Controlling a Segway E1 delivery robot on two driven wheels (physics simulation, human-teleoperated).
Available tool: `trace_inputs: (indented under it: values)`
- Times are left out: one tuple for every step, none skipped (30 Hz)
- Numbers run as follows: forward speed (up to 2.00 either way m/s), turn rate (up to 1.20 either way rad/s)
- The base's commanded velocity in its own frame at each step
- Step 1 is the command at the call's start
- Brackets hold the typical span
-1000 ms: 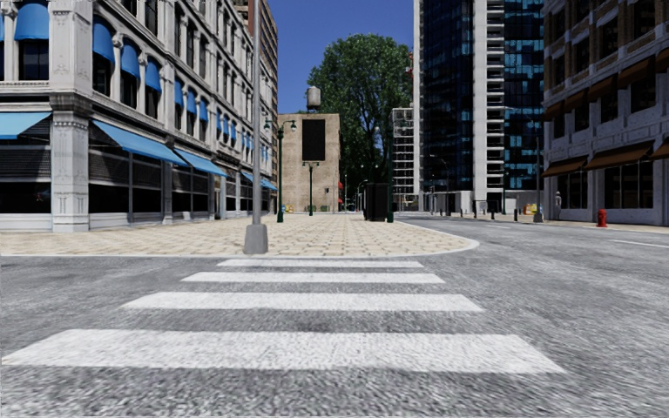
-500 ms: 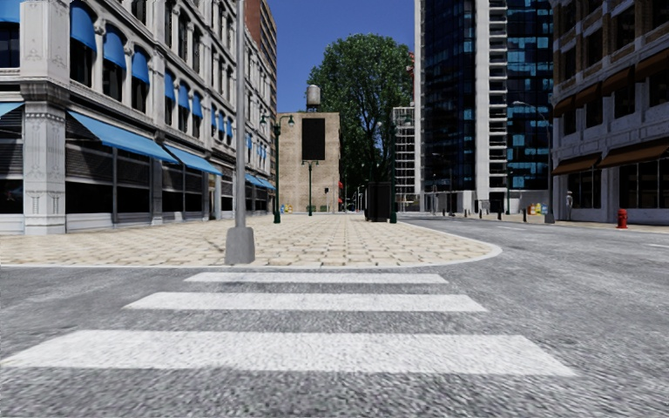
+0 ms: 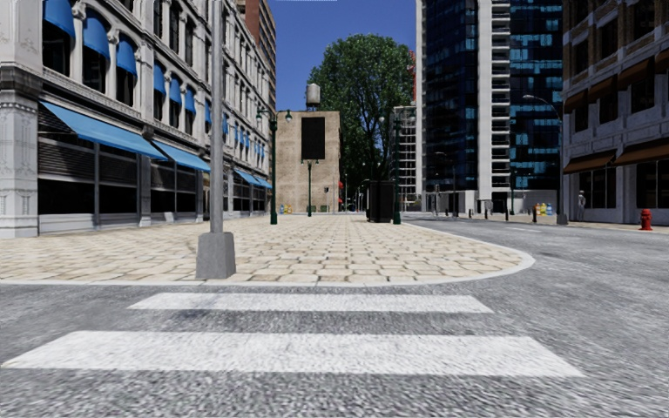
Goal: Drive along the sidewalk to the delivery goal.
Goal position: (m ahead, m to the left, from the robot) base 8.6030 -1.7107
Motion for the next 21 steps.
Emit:
trace_inputs:
  values:
    - [2.00, 0.00]
    - [2.00, 0.00]
    - [2.00, 0.00]
    - [2.00, 0.00]
    - [2.00, -0.04]
    - [2.00, -0.04]
    - [2.00, -0.11]
    - [2.00, -0.14]
    - [2.00, -0.15]
    - [2.00, -0.16]
    - [2.00, -0.16]
    - [2.00, -0.16]
    - [2.00, -0.16]
    - [2.00, -0.16]
    - [2.00, -0.16]
    - [2.00, -0.16]
    - [2.00, -0.07]
    - [2.00, 0.00]
    - [2.00, 0.00]
    - [2.00, 0.00]
    - [2.00, 0.00]
